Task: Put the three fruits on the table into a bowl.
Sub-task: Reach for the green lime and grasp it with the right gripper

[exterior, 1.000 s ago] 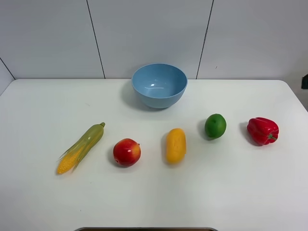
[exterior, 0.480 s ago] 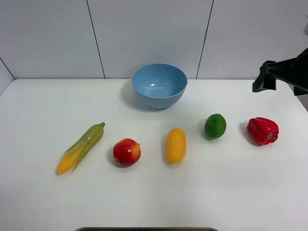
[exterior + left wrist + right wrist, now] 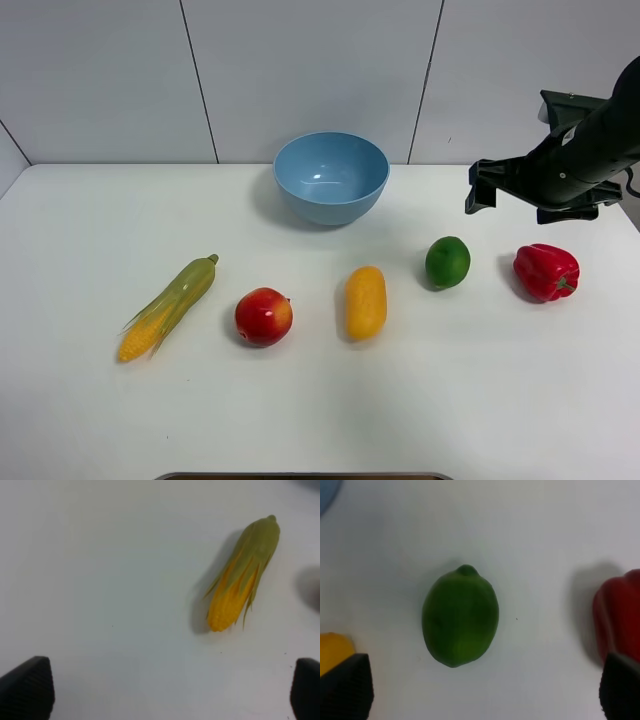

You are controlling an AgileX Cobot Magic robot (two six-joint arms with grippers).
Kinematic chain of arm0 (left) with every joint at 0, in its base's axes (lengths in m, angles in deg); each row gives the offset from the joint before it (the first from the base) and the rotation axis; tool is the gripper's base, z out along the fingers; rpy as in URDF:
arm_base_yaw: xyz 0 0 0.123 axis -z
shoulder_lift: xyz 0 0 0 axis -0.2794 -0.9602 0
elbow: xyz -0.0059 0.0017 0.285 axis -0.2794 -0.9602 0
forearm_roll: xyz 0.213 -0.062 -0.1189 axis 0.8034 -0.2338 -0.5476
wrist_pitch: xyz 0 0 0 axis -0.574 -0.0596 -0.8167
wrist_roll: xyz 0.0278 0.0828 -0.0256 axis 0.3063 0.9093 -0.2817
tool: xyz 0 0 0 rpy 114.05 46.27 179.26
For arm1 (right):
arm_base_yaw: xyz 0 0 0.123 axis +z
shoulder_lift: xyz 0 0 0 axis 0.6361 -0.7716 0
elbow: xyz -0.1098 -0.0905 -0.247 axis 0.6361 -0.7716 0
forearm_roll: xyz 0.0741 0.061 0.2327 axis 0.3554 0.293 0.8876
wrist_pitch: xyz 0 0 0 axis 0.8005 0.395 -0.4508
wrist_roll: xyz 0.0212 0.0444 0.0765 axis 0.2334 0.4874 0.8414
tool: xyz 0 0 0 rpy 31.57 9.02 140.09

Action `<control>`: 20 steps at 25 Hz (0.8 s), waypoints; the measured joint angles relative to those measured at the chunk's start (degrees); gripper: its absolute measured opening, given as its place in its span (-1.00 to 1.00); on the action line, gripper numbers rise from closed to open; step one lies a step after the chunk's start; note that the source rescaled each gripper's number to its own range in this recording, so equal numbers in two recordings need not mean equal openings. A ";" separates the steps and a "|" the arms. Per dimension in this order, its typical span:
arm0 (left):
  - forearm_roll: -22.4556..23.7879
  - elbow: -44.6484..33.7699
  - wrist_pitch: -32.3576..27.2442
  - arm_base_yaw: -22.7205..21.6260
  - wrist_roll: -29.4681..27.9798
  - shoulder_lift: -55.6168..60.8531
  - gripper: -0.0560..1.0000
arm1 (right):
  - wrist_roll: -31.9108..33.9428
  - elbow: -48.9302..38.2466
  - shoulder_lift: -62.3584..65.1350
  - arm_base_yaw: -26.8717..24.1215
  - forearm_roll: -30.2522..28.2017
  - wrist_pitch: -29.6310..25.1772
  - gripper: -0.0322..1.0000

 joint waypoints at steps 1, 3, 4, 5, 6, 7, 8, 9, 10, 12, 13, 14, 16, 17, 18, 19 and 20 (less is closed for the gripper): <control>0.00 0.00 0.00 0.00 0.00 0.00 1.00 | 0.16 0.00 -1.10 0.00 0.00 0.17 0.82; 0.00 0.00 0.00 0.00 0.00 0.00 1.00 | 0.16 0.00 -3.18 0.11 0.00 1.10 0.82; 0.00 0.00 0.00 0.00 0.00 0.00 1.00 | 0.16 0.00 -4.33 0.34 0.00 1.63 0.82; 0.00 0.00 0.00 0.00 0.00 0.00 1.00 | 0.16 0.00 -5.48 0.51 0.00 2.41 0.82; 0.00 0.00 0.00 0.00 0.00 0.00 1.00 | 0.16 0.00 -6.49 0.63 0.29 3.22 0.82; 0.00 0.00 0.00 0.00 0.00 0.00 1.00 | 0.16 0.05 -7.66 0.69 0.41 4.25 0.82; 0.00 0.00 0.00 0.00 0.00 0.00 1.00 | 0.17 0.05 -8.83 0.69 0.41 5.16 0.82; 0.00 0.00 0.00 0.00 0.00 0.00 1.00 | 0.22 0.05 -9.75 0.81 0.41 5.95 0.82; 0.00 0.00 0.00 0.00 0.00 0.00 1.00 | 0.22 0.05 -10.72 1.01 0.41 6.59 0.82; 0.00 0.00 0.00 0.00 0.00 0.00 1.00 | 0.22 0.05 -12.46 1.59 0.42 7.94 0.82; 0.00 0.00 0.00 0.00 0.00 0.00 1.00 | 0.22 0.05 -13.09 1.98 0.42 8.57 0.82; 0.00 0.00 0.00 0.00 0.00 0.00 1.00 | 0.22 0.20 -13.78 2.45 0.67 9.09 0.82; 0.00 0.00 0.00 0.00 0.00 0.00 1.00 | 0.22 1.07 -15.40 3.28 1.06 9.74 0.82; 0.00 0.00 0.00 0.00 0.00 0.00 1.00 | 0.22 1.76 -16.13 3.68 1.36 9.93 0.82; 0.00 0.00 0.00 0.00 0.00 0.00 1.00 | 0.22 2.55 -17.03 3.98 1.51 10.03 0.82; 0.00 0.00 0.00 0.00 0.00 0.00 1.00 | 0.28 3.32 -17.83 4.33 1.51 10.03 0.82; 0.00 0.00 0.00 0.00 0.00 0.00 1.00 | 0.47 3.90 -18.44 4.62 1.59 9.95 0.82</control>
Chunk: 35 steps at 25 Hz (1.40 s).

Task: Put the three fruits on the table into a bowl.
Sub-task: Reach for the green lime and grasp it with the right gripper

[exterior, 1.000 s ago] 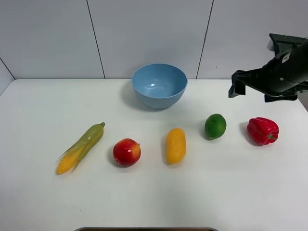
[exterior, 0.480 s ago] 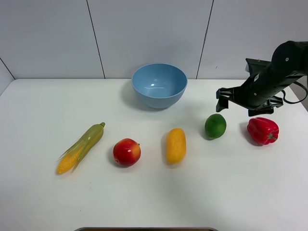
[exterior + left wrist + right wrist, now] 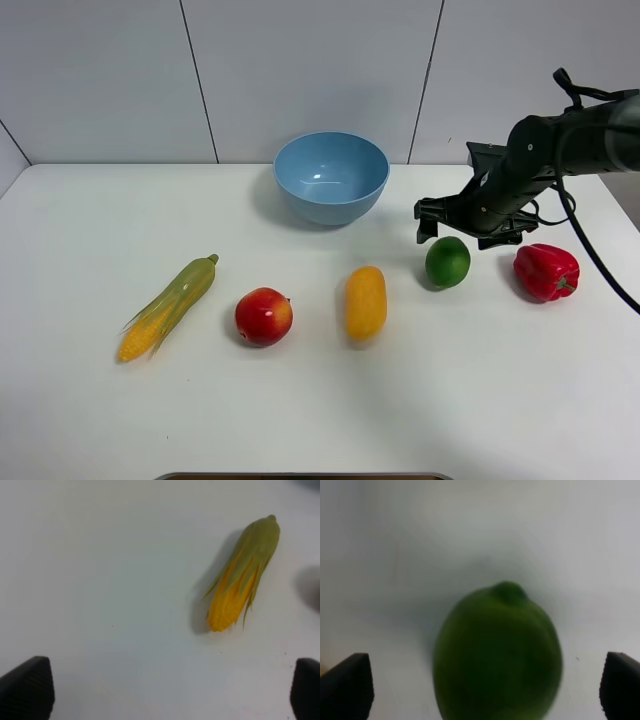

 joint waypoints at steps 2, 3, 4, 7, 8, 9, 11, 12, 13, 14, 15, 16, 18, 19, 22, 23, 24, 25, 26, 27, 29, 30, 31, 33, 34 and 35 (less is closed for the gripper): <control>0.00 0.00 0.00 0.00 0.00 0.00 1.00 | 0.23 0.91 -1.15 0.56 0.13 -0.57 0.82; 0.00 0.00 0.00 0.00 0.00 0.00 1.00 | 0.63 1.00 -1.68 0.69 0.23 -1.14 0.82; 0.00 0.00 0.00 0.00 0.00 0.00 1.00 | 1.25 1.00 -2.09 0.75 0.27 -1.69 0.82; 0.00 0.00 0.00 0.00 0.00 0.00 1.00 | 2.00 1.00 -2.94 0.75 0.27 -3.45 0.82; 0.00 0.00 0.00 0.00 0.00 0.00 1.00 | 2.02 1.00 -3.02 0.75 0.27 -3.84 0.82; 0.00 0.00 0.00 0.00 0.00 0.00 1.00 | 2.08 1.00 -3.02 0.75 0.27 -4.09 0.82; 0.00 0.00 0.00 0.00 0.00 0.00 1.00 | 2.53 1.00 -3.02 0.75 0.27 -4.37 0.82; 0.00 0.00 0.00 0.00 0.00 0.00 1.00 | 2.71 1.00 -3.07 0.75 0.10 -4.49 0.82; 0.00 0.00 0.00 0.00 0.00 0.00 1.00 | 3.19 1.00 -3.12 0.75 -0.21 -4.48 0.82; 0.00 0.00 0.00 0.00 0.00 0.00 1.00 | 3.72 1.00 -3.23 0.75 -0.70 -4.48 0.82; 0.00 0.00 0.00 0.00 0.00 0.00 1.00 | 4.27 1.00 -3.46 0.75 -1.43 -4.48 0.82; 0.00 0.00 0.00 0.00 0.00 0.00 1.00 | 4.74 1.00 -3.74 0.75 -2.00 -4.48 0.82; 0.00 0.00 0.00 0.00 0.00 0.00 1.00 | 5.18 1.00 -4.34 0.75 -2.95 -4.48 0.82; 0.00 0.00 0.00 0.00 0.00 0.00 1.00 | 5.28 1.00 -4.66 0.75 -3.20 -4.42 0.82; 0.00 0.00 0.00 0.00 0.00 0.00 1.00 | 5.58 1.00 -5.81 0.75 -3.43 -3.99 0.82; 0.00 0.00 0.00 0.00 0.00 0.00 1.00 | 5.58 1.00 -6.32 0.75 -3.64 -3.77 0.82; 0.00 0.00 0.00 0.00 0.00 0.00 1.00 | 5.64 1.00 -6.92 0.75 -3.80 -3.46 0.82; 0.00 0.00 0.00 0.00 0.00 0.00 1.00 | 5.64 1.00 -7.27 0.75 -3.85 -3.04 0.82; 0.00 0.00 0.00 0.00 0.00 0.00 1.00 | 5.64 1.00 -7.60 0.75 -4.05 -2.52 0.82; 0.00 0.00 0.00 0.00 0.00 0.00 1.00 | 5.64 1.00 -7.78 0.75 -4.16 -2.28 0.82; 0.00 0.00 0.00 0.00 0.00 0.00 1.00 | 5.64 1.00 -7.78 0.75 -4.16 -1.62 0.82; 0.00 0.00 0.00 0.00 0.00 0.00 1.00 | 5.64 1.00 -7.78 0.75 -4.16 -1.23 0.82; 0.00 0.00 0.00 0.00 0.00 0.00 1.00 | 5.64 1.00 -7.78 0.75 -4.17 -1.00 0.79; 0.00 0.00 0.00 0.00 0.00 0.00 1.00 | 5.64 1.00 -8.01 0.75 -4.22 -1.00 0.52; 0.00 0.00 0.00 0.00 0.00 0.00 1.00 | 5.64 1.00 -8.08 0.75 -4.22 -1.00 0.34; 0.00 0.00 0.00 0.00 0.00 0.00 1.00 | 5.64 1.00 -8.14 0.75 -4.22 -1.00 0.07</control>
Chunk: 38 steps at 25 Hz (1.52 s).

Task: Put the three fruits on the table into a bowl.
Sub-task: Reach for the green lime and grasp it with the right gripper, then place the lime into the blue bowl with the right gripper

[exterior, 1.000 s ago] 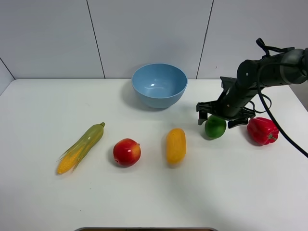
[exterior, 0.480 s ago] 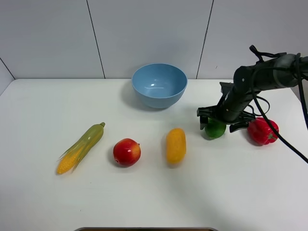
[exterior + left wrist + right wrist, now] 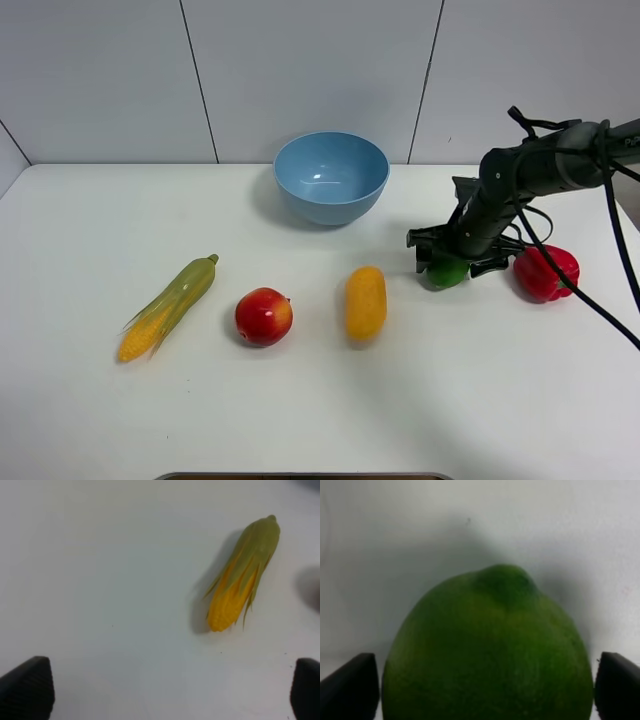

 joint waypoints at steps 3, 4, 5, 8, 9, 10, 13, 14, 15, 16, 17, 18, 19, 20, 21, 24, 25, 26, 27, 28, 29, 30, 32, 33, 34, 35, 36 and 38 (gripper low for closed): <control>0.00 0.00 0.00 0.00 0.00 0.00 1.00 | 0.00 0.00 0.00 0.00 0.00 0.00 -0.57; 0.00 0.00 0.00 0.00 0.00 0.00 1.00 | 0.00 0.00 0.00 0.00 0.00 0.00 -0.57; 0.00 0.00 0.00 0.00 0.00 0.00 1.00 | 0.00 0.00 0.00 0.00 -0.06 0.00 -0.57; 0.00 0.00 0.00 0.00 0.00 0.00 1.00 | 0.00 0.00 0.00 0.00 -0.63 0.00 -0.57; 0.00 0.00 0.00 0.00 0.00 0.00 1.00 | 0.00 0.00 0.00 0.00 -0.83 0.05 -0.57; 0.00 0.00 0.00 0.00 0.00 0.00 1.00 | 0.00 0.00 0.00 0.00 -1.09 0.05 -0.57; 0.00 0.00 0.00 0.00 0.00 0.00 1.00 | 0.00 0.00 0.08 0.00 -1.23 0.05 -0.57; 0.00 0.00 0.00 0.00 0.00 0.00 1.00 | 0.00 0.00 0.34 0.00 -1.34 0.05 -0.57; 0.00 0.00 0.00 0.00 0.00 0.00 1.00 | 0.00 0.00 0.86 0.00 -1.38 -0.01 -0.57; 0.00 0.00 0.00 0.00 0.00 0.00 1.00 | 0.00 0.00 1.61 0.00 -1.45 -0.07 -0.57; 0.00 0.00 0.00 0.00 0.00 0.00 1.00 | 0.00 0.00 2.80 0.06 -1.45 -0.13 -0.57; 0.00 0.00 0.00 0.00 0.00 0.00 1.00 | 0.00 0.00 4.29 0.20 -1.45 -0.13 -0.57; 0.00 0.00 0.00 0.00 0.00 0.00 1.00 | 0.00 0.00 5.68 0.48 -1.45 -0.18 -0.57; 0.00 0.00 0.00 0.00 0.00 0.00 1.00 | 0.00 0.00 7.40 0.77 -1.45 -0.18 -0.57; 0.00 0.00 0.00 0.00 0.00 0.00 1.00 | 0.00 0.00 9.23 1.02 -1.45 -0.18 -0.57; 0.00 0.00 0.00 0.00 0.00 0.00 1.00 | 0.00 0.00 14.39 1.82 -1.45 -0.04 -0.57; 0.00 0.00 0.00 0.00 0.00 0.00 1.00 | -0.07 0.00 16.12 2.02 -1.45 0.31 -0.57; 0.00 0.00 0.00 0.00 0.00 0.00 1.00 | -0.15 0.00 17.49 2.35 -1.45 0.84 -0.57; 0.00 0.00 0.00 0.00 0.00 0.00 1.00 | -0.27 0.00 19.01 2.71 -1.45 1.45 -0.57; 0.00 0.00 0.00 0.00 0.00 0.00 1.00 | -0.58 0.00 20.45 3.12 -1.45 2.03 -0.57; 0.00 0.00 0.00 0.00 0.00 0.00 1.00 | -0.66 0.00 21.68 3.67 -1.45 2.77 -0.57; 0.00 0.00 0.00 0.00 0.00 0.00 1.00 | -0.81 0.00 22.52 4.24 -1.45 3.92 -0.57; 0.00 0.00 0.00 0.00 0.00 0.00 1.00 | -1.03 0.00 23.96 5.27 -1.45 7.00 -0.57; 0.00 0.00 0.00 0.00 0.00 0.00 1.00 | -1.03 0.00 24.23 5.86 -1.52 8.52 -0.57; 0.00 0.00 0.00 0.00 0.00 0.00 1.00 | -1.03 0.00 24.37 6.44 -1.83 10.46 -0.57; 0.00 0.00 0.00 0.00 0.00 0.00 1.00 | -1.03 0.00 24.37 6.91 -1.83 12.26 -0.57; 0.00 0.00 0.00 0.00 0.00 0.00 1.00 | -1.03 0.20 24.32 7.47 -2.60 13.51 -0.57; 0.00 0.00 0.00 0.00 0.00 0.00 1.00 | -1.03 1.92 23.73 8.50 -4.16 15.02 -0.57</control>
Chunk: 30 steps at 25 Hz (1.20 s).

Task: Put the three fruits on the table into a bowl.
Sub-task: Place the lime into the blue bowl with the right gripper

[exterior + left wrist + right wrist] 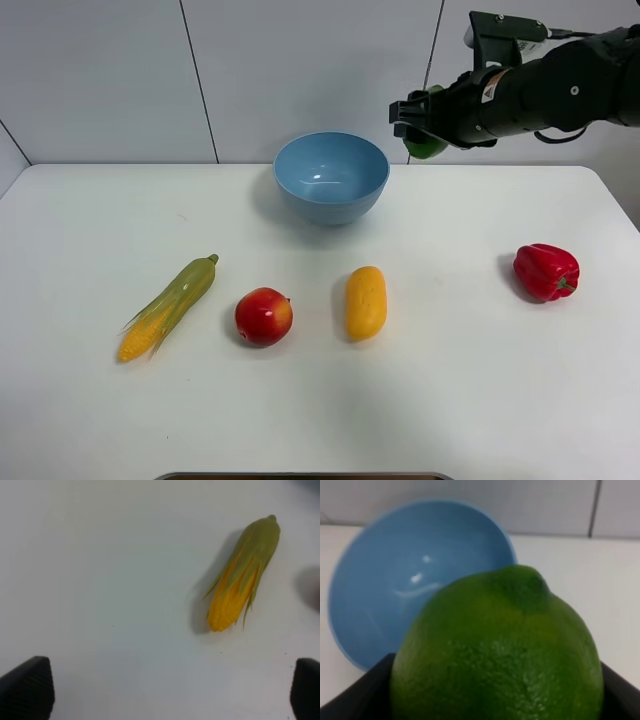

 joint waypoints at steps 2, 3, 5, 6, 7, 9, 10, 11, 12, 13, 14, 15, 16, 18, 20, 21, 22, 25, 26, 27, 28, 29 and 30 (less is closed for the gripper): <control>0.00 0.00 0.00 0.00 0.00 0.00 1.00 | -0.04 3.31 -1.56 0.77 -1.32 0.23 -0.57; 0.00 0.00 0.00 0.00 0.00 0.00 1.00 | -0.04 5.48 -2.48 1.13 -2.11 0.10 -0.57; 0.00 0.00 0.00 0.00 0.00 0.00 1.00 | -0.04 9.96 -5.25 1.79 -3.24 -0.81 -0.57; 0.00 0.00 0.00 0.00 0.00 0.00 1.00 | -0.04 11.73 -6.59 2.15 -3.55 -0.99 -0.57; 0.00 0.00 0.00 0.00 0.00 0.00 1.00 | -0.04 13.76 -8.26 2.57 -3.86 -1.34 -0.57; 0.00 0.00 0.00 0.00 0.00 0.00 1.00 | -0.04 17.54 -11.73 3.39 -4.40 -1.94 -0.57; 0.00 0.00 0.00 0.00 0.00 0.00 1.00 | -0.04 18.99 -13.19 3.89 -4.62 -2.20 -0.57; 0.00 0.00 0.00 0.00 0.00 0.00 1.00 | -0.04 20.74 -14.93 4.26 -4.84 -2.25 -0.57; 0.00 0.00 0.00 0.00 0.00 0.00 1.00 | -0.04 22.37 -16.68 4.67 -4.84 -2.30 -0.57; 0.00 0.00 0.00 0.00 0.00 0.00 1.00 | -0.04 23.64 -18.11 5.03 -4.84 -2.30 -0.57; 0.00 0.00 0.00 0.00 0.00 0.00 1.00 | -0.04 25.05 -19.80 5.30 -4.84 -2.30 -0.57; 0.00 0.00 0.00 0.00 0.00 0.00 1.00 | -0.04 26.33 -21.44 5.43 -4.84 -2.30 -0.57; 0.00 0.00 0.00 0.00 0.00 0.00 1.00 | -0.04 27.41 -23.03 5.57 -4.84 -2.34 -0.57; 0.00 0.00 0.00 0.00 0.00 0.00 1.00 | -0.04 28.86 -25.68 5.57 -4.84 -2.41 -0.57; 0.00 0.00 0.00 0.00 0.00 0.00 1.00 | -0.04 29.54 -28.11 5.57 -4.84 -2.46 -0.57; 0.00 0.00 0.00 0.00 0.00 0.00 1.00 | -0.04 29.67 -29.00 5.57 -4.89 -2.40 -0.57; 0.00 0.00 0.00 0.00 0.00 0.00 1.00 | -0.04 29.67 -30.02 5.57 -4.89 -2.40 -0.57; 0.00 0.00 0.00 0.00 0.00 0.00 1.00 | -0.04 29.67 -32.92 5.57 -4.89 -2.24 -0.57; 0.00 0.00 0.00 0.00 0.00 0.00 1.00 | -0.04 29.73 -33.96 5.57 -4.89 -2.08 -0.57; 0.00 0.00 0.00 0.00 0.00 0.00 1.00 | -0.04 29.73 -34.94 5.57 -4.89 -1.91 -0.57; 0.00 0.00 0.00 0.00 0.00 0.00 1.00 | -0.04 29.79 -35.72 5.57 -4.89 -1.66 -0.57; 0.00 0.00 0.00 0.00 0.00 0.00 1.00 | -0.04 29.79 -36.54 5.57 -4.89 -1.15 -0.57; 0.00 0.00 0.00 0.00 0.00 0.00 1.00 | -0.04 29.83 -37.20 5.57 -4.89 -0.54 -0.57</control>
